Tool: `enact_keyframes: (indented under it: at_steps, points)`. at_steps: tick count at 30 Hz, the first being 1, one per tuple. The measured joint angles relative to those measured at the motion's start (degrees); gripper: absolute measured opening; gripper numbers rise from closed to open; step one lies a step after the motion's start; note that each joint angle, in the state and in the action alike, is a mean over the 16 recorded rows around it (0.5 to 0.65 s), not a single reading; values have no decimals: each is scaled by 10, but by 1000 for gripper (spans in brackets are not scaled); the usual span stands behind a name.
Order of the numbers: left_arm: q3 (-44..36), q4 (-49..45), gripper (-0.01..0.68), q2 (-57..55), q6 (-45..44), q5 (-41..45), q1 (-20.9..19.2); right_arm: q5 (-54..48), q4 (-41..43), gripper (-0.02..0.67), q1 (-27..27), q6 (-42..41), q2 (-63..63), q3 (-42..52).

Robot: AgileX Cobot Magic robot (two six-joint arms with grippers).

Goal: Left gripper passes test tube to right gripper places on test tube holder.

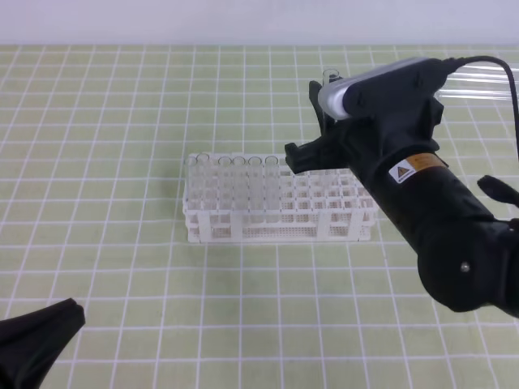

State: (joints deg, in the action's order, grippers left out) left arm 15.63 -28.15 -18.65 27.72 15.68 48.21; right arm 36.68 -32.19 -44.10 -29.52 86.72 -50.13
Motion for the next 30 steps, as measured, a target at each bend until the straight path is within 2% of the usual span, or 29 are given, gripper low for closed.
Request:
enact_keyframes:
  at_steps: [16,30]
  points:
    - [0,0,-2,-2,0,-1,0,103,99,102,-1,95,81,-1]
    - [0,0,-2,-1,0,0,0,125,143,102,-1,141,113,-1]
